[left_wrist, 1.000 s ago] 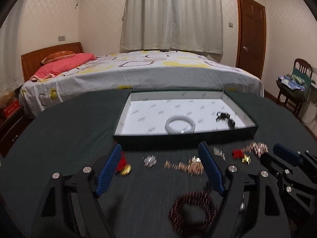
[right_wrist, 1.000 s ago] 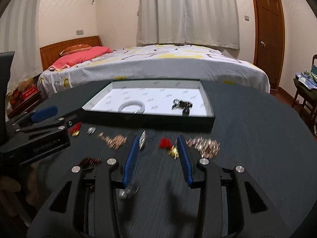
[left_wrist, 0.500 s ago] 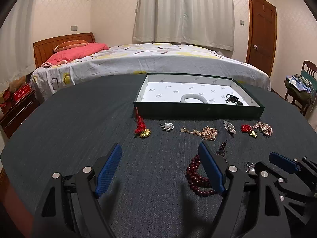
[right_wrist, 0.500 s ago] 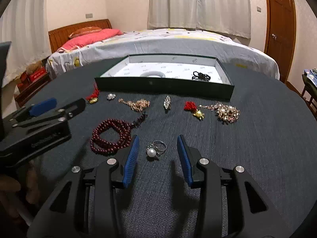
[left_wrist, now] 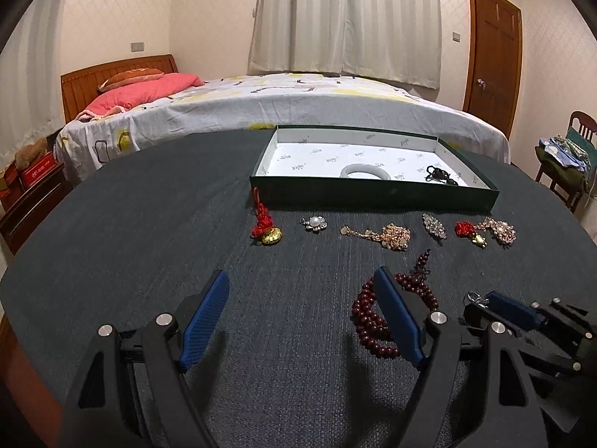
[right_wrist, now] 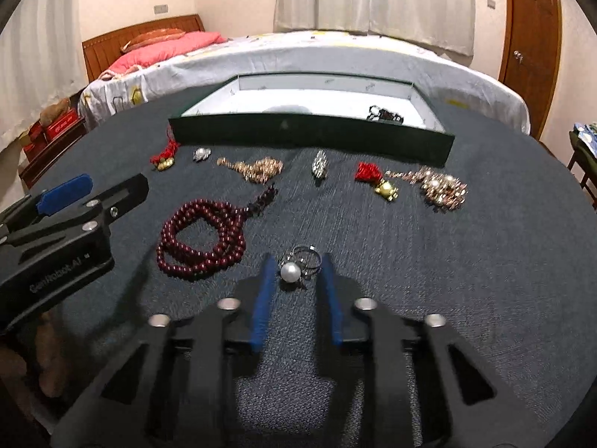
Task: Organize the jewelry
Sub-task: 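Grasp the pearl ring with the right tool while the left tool moves to the red bead bracelet, then grasp the dark red bead bracelet with the left tool and lift it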
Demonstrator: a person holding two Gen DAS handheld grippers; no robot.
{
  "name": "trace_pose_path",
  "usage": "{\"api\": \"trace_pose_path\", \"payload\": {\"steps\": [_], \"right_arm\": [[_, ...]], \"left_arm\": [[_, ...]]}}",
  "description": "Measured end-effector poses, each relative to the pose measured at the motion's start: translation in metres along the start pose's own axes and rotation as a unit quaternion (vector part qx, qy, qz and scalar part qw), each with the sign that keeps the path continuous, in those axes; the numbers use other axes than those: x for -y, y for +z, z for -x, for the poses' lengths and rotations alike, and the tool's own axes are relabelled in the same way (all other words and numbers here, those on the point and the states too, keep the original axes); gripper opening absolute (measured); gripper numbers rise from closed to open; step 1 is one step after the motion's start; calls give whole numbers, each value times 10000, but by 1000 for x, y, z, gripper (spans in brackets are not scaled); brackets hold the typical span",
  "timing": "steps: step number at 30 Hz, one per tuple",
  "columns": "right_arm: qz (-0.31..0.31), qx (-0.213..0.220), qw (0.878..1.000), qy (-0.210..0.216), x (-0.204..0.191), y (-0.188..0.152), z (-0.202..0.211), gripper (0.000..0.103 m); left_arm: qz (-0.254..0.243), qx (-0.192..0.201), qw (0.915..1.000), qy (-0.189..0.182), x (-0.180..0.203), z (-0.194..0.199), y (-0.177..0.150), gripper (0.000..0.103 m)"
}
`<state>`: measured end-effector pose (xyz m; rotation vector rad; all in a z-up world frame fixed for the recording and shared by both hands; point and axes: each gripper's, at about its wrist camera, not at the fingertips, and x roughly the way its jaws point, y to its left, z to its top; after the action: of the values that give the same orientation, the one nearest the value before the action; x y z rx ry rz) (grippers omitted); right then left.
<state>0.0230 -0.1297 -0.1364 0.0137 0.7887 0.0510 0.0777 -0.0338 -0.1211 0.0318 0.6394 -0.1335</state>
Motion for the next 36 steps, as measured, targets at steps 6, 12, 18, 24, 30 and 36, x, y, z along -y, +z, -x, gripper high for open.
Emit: {"api": "trace_pose_path", "payload": {"steps": [6,12,18,24,30,36], "right_arm": [[30,62,10000,58,1,0,3,16],[-49,294,9996,-4,13,4,17,16],[-236,470,9986,-31,34,7,30,16],[-435,542,9976,17,50,7,33,16],[-544,572,9968,88,57,5,33,16],[-641,562,9963,127,62,4,31,16]], "left_arm": [[-8,-80,10000,-55,2,-3,-2,77],[64,-114,9996,-269,8,-6,-3,77],[-21,-206,9986,-477,21,-11,0,78],[-350,-392,9973,-521,43,-20,4,81],[-613,-702,9947,-430,56,-33,4,81],[-759,-1058,9906,-420,62,-43,2,81]]}}
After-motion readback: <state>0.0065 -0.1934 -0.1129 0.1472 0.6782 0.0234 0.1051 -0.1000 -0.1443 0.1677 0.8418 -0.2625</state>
